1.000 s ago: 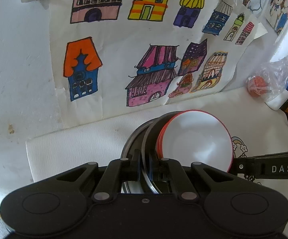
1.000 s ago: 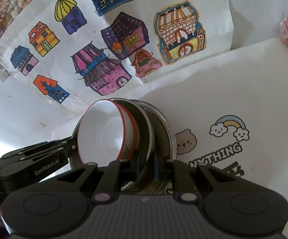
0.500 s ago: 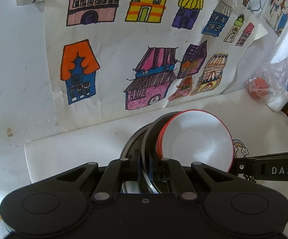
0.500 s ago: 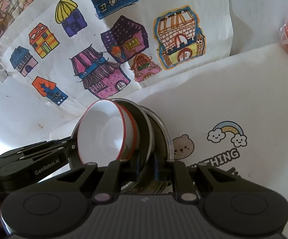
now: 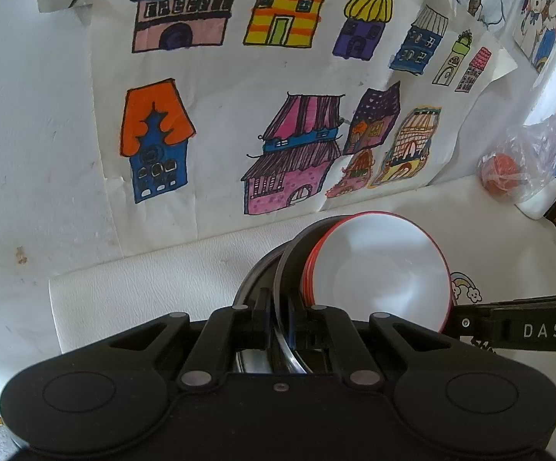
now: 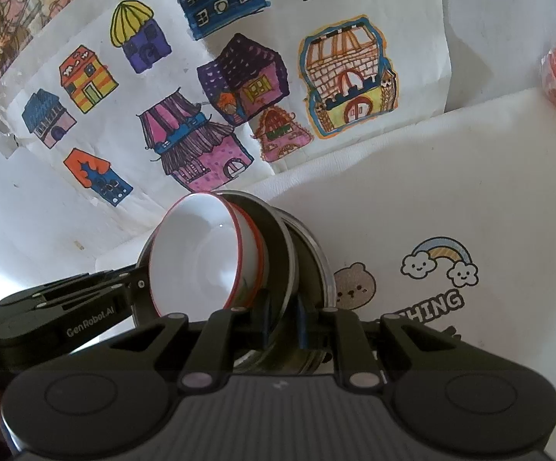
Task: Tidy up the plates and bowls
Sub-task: 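Lower the bowl stack onto the steel plates with both grippers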
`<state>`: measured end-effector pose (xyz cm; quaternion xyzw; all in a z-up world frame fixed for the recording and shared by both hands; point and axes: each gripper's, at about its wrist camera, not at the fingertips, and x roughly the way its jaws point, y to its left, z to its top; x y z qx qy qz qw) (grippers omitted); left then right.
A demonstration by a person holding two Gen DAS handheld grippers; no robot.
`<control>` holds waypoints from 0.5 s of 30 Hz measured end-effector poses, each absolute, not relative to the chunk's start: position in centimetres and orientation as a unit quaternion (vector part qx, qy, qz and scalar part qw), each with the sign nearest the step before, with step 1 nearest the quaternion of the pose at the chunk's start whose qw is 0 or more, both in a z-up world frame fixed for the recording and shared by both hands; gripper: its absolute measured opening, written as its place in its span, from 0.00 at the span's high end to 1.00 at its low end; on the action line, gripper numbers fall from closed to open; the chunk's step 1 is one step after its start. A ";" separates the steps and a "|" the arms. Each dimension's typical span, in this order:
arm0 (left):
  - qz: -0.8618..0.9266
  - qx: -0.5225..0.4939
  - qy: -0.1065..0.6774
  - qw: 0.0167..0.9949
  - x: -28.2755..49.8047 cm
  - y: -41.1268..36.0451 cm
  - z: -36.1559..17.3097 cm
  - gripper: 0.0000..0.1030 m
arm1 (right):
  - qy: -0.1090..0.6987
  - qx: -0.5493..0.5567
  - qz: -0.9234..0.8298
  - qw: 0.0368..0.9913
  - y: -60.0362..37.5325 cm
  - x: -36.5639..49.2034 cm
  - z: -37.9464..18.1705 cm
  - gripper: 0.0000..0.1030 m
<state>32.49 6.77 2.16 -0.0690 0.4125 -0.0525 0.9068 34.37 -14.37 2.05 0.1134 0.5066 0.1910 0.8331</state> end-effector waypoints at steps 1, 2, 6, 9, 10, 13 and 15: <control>-0.052 -0.068 0.411 0.908 32.4 6.7 2.1 0.93 | 0.506 0.116 0.192 0.833 -14.4 34.4 2.0 0.83; -0.051 -0.067 0.409 0.909 32.3 6.7 2.1 0.93 | 0.505 0.118 0.193 0.833 -14.5 34.4 2.0 0.83; -0.048 -0.077 0.406 0.909 32.0 7.0 2.1 0.91 | 0.498 0.135 0.194 0.835 -14.9 34.2 1.8 0.83; -0.044 -0.076 0.402 0.911 31.7 7.0 2.2 0.87 | 0.491 0.134 0.189 0.839 -15.0 33.8 1.8 0.76; -0.042 -0.077 0.401 0.912 31.6 7.1 2.2 0.84 | 0.490 0.136 0.187 0.841 -15.1 33.7 1.8 0.75; -0.039 -0.083 0.398 0.913 31.1 7.4 2.4 0.79 | 0.485 0.144 0.184 0.843 -15.5 33.5 1.8 0.74; -0.038 -0.091 0.396 0.913 30.7 7.6 2.5 0.76 | 0.480 0.146 0.184 0.845 -15.6 33.3 2.0 0.74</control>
